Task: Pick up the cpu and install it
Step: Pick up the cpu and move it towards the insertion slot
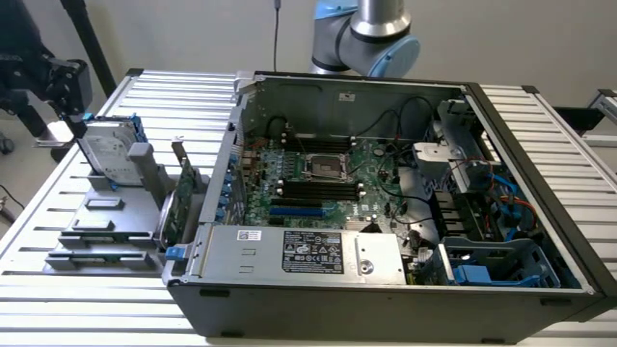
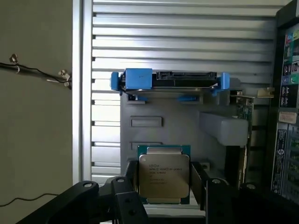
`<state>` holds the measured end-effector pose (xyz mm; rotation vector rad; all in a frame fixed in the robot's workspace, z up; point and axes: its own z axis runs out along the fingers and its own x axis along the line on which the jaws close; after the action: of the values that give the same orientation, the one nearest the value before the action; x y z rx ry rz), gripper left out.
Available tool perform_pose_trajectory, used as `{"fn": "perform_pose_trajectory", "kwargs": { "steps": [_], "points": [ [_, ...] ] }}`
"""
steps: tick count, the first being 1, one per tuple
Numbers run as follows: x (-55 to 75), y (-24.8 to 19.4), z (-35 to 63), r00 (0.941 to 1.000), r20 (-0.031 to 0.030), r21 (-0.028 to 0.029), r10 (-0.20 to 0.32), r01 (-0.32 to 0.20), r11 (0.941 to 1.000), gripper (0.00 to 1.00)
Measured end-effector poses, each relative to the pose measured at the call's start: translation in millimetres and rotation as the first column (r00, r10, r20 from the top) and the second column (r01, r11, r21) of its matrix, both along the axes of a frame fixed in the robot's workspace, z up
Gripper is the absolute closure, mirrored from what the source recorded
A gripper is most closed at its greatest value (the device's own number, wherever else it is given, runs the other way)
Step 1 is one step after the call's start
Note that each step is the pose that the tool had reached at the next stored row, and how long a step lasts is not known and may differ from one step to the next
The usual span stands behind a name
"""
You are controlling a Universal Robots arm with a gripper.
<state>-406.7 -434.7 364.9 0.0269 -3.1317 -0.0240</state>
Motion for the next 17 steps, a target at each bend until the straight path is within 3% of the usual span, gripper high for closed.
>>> {"fn": "perform_pose_trajectory", "kwargs": {
  "steps": [9,17],
  "points": [
    [32.9,0.0,37.3,0.9999,-0.0095,0.0026,0.013,-0.013,0.9999,0.45],
    [60.2,0.0,42.8,0.9996,-0.0106,0.0063,0.025,-0.025,0.9997,0.45]
  ]
}}
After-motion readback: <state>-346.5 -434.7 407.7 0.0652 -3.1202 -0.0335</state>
